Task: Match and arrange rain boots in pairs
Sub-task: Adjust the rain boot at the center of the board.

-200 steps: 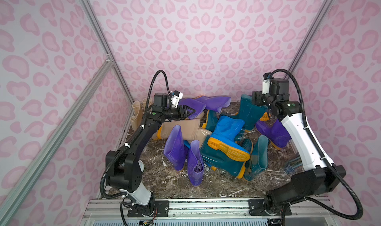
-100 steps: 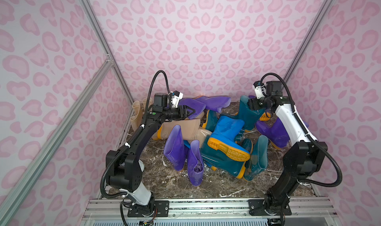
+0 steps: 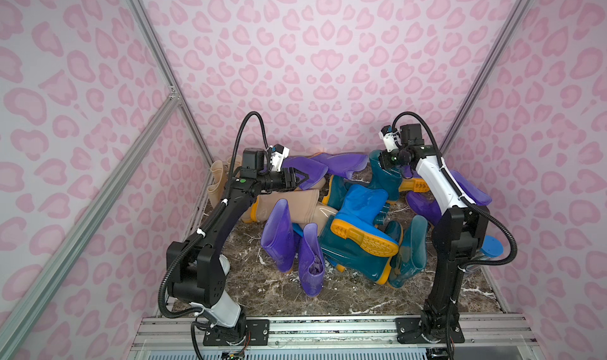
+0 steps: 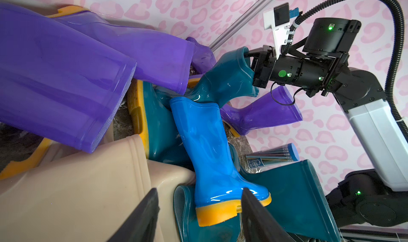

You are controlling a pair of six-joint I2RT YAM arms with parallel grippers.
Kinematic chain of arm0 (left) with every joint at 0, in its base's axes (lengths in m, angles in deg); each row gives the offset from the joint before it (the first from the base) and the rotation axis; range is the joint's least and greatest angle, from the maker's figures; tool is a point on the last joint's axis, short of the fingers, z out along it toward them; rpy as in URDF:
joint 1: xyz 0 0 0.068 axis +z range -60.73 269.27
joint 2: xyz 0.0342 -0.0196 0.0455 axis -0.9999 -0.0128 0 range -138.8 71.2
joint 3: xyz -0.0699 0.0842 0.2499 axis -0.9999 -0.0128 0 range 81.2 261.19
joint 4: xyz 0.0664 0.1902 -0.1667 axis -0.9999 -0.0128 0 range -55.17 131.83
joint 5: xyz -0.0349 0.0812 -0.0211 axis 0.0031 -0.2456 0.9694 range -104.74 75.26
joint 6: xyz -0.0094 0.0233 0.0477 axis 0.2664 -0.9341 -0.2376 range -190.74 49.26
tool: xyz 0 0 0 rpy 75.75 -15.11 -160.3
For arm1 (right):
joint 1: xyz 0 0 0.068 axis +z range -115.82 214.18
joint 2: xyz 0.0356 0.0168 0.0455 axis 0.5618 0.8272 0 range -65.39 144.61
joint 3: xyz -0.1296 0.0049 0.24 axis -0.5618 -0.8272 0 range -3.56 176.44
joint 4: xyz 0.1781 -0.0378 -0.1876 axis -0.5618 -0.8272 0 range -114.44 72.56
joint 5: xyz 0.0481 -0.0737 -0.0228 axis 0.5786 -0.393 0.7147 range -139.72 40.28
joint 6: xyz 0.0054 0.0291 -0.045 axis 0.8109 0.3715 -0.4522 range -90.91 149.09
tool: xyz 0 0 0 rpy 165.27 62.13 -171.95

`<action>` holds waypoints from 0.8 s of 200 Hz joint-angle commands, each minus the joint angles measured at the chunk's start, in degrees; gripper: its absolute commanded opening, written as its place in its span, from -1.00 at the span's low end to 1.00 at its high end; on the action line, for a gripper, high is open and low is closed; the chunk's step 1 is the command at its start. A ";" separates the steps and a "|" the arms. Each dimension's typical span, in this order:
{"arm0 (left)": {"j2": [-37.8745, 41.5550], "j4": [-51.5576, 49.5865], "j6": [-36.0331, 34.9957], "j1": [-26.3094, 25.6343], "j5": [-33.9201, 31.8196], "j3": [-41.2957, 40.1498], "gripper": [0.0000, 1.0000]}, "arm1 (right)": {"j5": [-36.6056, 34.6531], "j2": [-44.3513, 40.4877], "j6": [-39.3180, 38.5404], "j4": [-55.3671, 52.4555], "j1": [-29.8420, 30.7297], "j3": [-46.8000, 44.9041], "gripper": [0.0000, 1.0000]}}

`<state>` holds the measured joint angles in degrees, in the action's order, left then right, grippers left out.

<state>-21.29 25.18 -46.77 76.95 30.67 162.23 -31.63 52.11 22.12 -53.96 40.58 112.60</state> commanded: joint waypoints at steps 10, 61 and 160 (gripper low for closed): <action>1.00 1.42 0.42 0.84 0.60 0.16 0.21 | 0.55 -0.07 9.98 15.80 1.14 0.52 -1.00; 1.86 2.15 1.15 1.59 0.73 -0.27 0.20 | -0.67 -1.77 20.47 27.99 0.75 -4.34 -1.00; 2.25 2.74 1.59 2.22 0.37 -0.88 0.19 | 5.28 4.12 33.12 26.46 0.00 3.51 -0.64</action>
<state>-19.56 26.16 -45.24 79.18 30.67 161.55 -28.36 56.52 51.13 -35.64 40.45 114.72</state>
